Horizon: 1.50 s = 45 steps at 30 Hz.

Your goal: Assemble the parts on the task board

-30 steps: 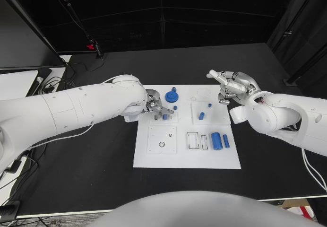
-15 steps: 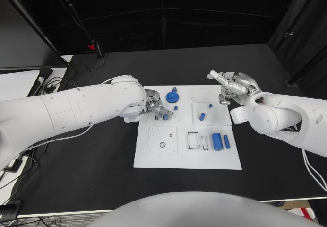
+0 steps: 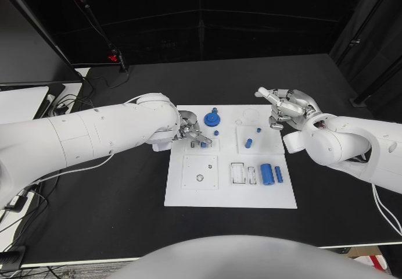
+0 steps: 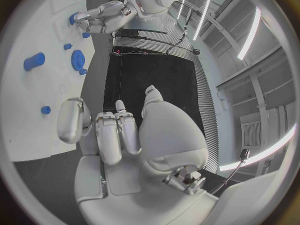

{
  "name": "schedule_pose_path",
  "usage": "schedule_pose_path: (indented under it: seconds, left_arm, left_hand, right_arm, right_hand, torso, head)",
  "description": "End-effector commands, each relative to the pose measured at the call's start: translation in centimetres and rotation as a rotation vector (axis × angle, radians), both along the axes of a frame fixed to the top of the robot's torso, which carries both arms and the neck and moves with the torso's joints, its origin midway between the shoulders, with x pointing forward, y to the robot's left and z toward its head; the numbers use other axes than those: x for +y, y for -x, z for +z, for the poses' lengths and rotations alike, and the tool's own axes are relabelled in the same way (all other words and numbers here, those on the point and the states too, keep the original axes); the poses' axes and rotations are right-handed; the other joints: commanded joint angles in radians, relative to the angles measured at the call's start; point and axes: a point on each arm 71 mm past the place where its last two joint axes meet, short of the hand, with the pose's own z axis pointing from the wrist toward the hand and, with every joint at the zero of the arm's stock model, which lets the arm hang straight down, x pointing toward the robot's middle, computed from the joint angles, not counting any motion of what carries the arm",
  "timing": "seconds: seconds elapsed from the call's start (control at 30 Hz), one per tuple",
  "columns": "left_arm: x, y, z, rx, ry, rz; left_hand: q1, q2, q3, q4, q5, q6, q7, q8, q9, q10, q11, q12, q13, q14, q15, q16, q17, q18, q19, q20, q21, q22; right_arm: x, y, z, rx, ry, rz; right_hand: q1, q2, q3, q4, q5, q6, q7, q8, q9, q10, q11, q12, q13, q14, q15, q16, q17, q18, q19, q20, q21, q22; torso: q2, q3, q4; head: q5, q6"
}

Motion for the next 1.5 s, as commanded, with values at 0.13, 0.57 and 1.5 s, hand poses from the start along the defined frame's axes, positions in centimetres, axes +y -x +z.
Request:
schedule_pose_path:
  seconds: [0.13, 0.57, 1.5]
  left_arm:
    - [0.14, -0.18, 0.03, 0.004, -0.006, 0.003]
    - [0.56, -0.44, -0.09, 0.015, -0.028, 0.013]
    - [0.54, -1.00, 0.01, -0.005, -0.018, 0.030]
  left_hand:
    - [0.031, 0.021, 0.013, 0.009, 0.002, 0.007, -0.002, 0.001, -0.004, 0.110, -0.013, -0.005, 0.096, 0.103, -0.008, 0.001, 0.263, -0.007, 0.106, -0.002, 0.003, 0.264]
    - [0.058, 0.025, 0.020, 0.009, 0.002, 0.008, -0.005, 0.000, -0.007, 0.110, -0.015, -0.005, 0.096, 0.103, -0.009, 0.001, 0.263, -0.007, 0.106, -0.003, 0.003, 0.264]
    - [0.068, 0.039, 0.024, 0.018, 0.011, 0.010, -0.004, -0.001, -0.011, 0.110, -0.015, -0.005, 0.096, 0.103, -0.010, 0.001, 0.263, -0.007, 0.106, -0.004, 0.003, 0.264]
  right_arm:
    - [0.16, 0.02, 0.08, -0.002, -0.007, 0.011]
    - [0.24, 0.02, 0.05, 0.000, -0.008, 0.013]
    - [0.31, 0.04, 0.04, 0.002, -0.008, 0.015]
  right_hand:
    - [-0.001, 0.011, -0.006, 0.000, 0.003, -0.008, 0.022, 0.006, 0.001, 0.036, 0.007, 0.000, 0.212, 0.107, 0.007, 0.002, 0.263, 0.009, -0.007, 0.000, -0.004, 0.144]
    - [-0.001, 0.011, -0.006, 0.000, 0.003, -0.008, 0.022, 0.006, 0.001, 0.036, 0.007, 0.000, 0.212, 0.107, 0.007, 0.002, 0.263, 0.009, -0.007, 0.000, -0.004, 0.144]
    - [0.000, 0.013, -0.008, -0.001, 0.004, -0.011, 0.022, 0.014, 0.001, 0.036, 0.008, 0.001, 0.212, 0.107, 0.007, 0.002, 0.263, 0.010, -0.009, 0.000, -0.007, 0.144]
  torso:
    - [0.000, 0.0002, 0.0000]
    - [0.000, 0.0004, 0.0005]
    - [0.000, 0.0002, -0.0001]
  head:
    - [0.001, -0.001]
    - [0.003, -0.002]
    - [0.004, -0.004]
